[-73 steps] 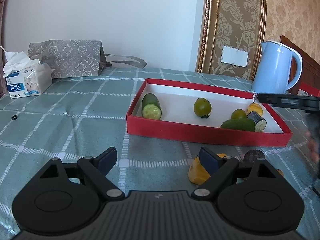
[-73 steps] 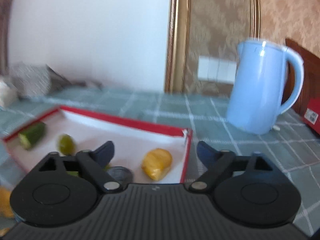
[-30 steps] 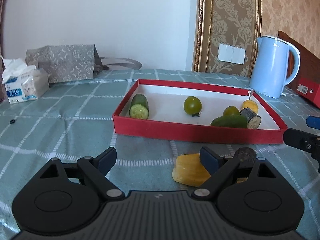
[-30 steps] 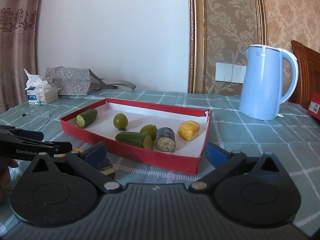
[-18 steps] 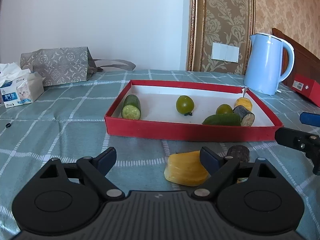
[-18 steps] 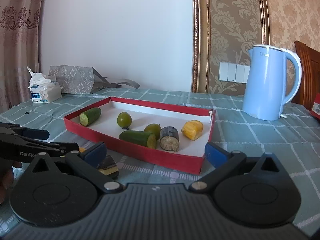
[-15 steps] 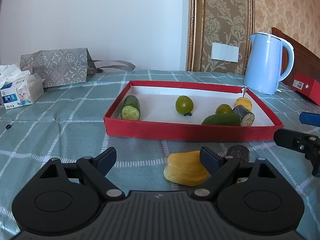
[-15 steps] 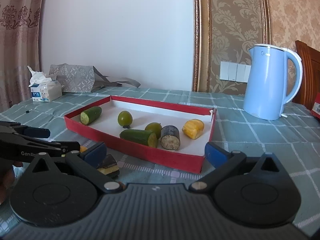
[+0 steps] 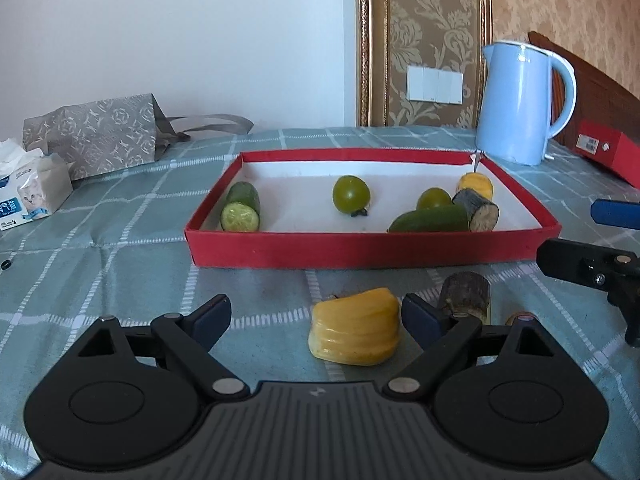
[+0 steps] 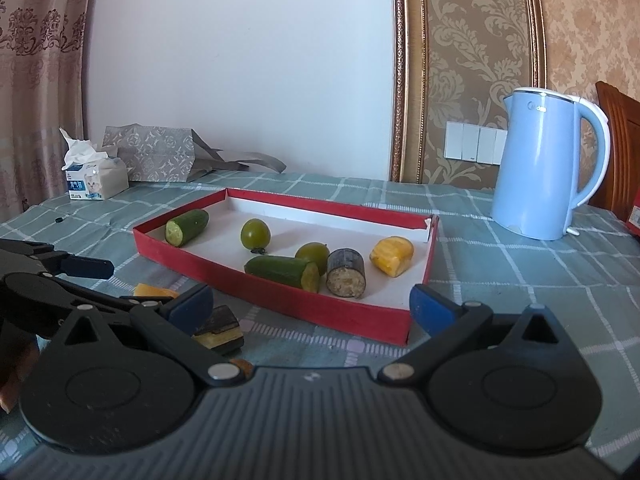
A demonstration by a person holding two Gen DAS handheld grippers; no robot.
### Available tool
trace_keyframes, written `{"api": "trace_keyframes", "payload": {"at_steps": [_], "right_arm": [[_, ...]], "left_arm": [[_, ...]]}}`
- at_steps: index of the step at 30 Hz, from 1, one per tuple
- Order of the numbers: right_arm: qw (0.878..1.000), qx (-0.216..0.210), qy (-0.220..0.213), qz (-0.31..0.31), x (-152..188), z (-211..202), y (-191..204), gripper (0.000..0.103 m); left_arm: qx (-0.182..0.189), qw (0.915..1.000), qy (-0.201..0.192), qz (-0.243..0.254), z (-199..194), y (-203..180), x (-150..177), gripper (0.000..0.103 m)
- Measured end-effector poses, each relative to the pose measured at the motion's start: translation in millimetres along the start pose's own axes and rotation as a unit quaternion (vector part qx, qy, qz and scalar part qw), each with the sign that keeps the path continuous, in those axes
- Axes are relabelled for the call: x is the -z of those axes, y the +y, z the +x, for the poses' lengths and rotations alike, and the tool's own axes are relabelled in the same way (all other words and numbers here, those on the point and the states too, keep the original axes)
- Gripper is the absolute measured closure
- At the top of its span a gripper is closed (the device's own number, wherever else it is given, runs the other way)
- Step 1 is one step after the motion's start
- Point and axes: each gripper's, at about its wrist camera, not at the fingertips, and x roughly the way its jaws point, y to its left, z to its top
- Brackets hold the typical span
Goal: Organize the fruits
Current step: 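Move the left gripper to the second yellow jackfruit piece, then close the left gripper around the yellow jackfruit piece, then grasp the small brown round fruit with the right gripper while the left gripper holds the jackfruit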
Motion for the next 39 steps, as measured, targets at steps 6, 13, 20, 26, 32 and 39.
{"api": "trace_keyframes", "payload": {"at_steps": [6,13,20,26,32,39], "right_arm": [[1.000,-0.006,0.006,-0.004,0.4,0.8,1.4,0.000],[1.000,0.007,0.010,-0.018,1.3,2.9,4.5,0.000],[1.000,0.021,0.010,-0.019,1.5,3.3,2.0,0.000],[1.000,0.020,-0.013,-0.003,-3.5,-6.7,-10.2,0.000],[0.999,-0.007,0.037,-0.035,1.1,3.6,-7.4,0.015],[0.994,-0.063,0.051,-0.069,4.3,2.0,8.3,0.015]], "left_arm": [[0.005,0.9998,0.010,-0.017,3.7,4.8,0.0,0.010],[0.008,0.9997,0.019,-0.016,6.4,2.4,0.0,0.017],[0.030,0.9991,0.030,0.006,9.0,-6.6,0.6,0.046],[0.041,0.9989,0.024,0.008,6.3,-8.7,1.1,0.055],[0.046,0.9987,0.023,0.000,6.1,-6.4,0.6,0.055],[0.038,0.9990,0.021,-0.009,4.6,0.2,1.0,0.055]]}}
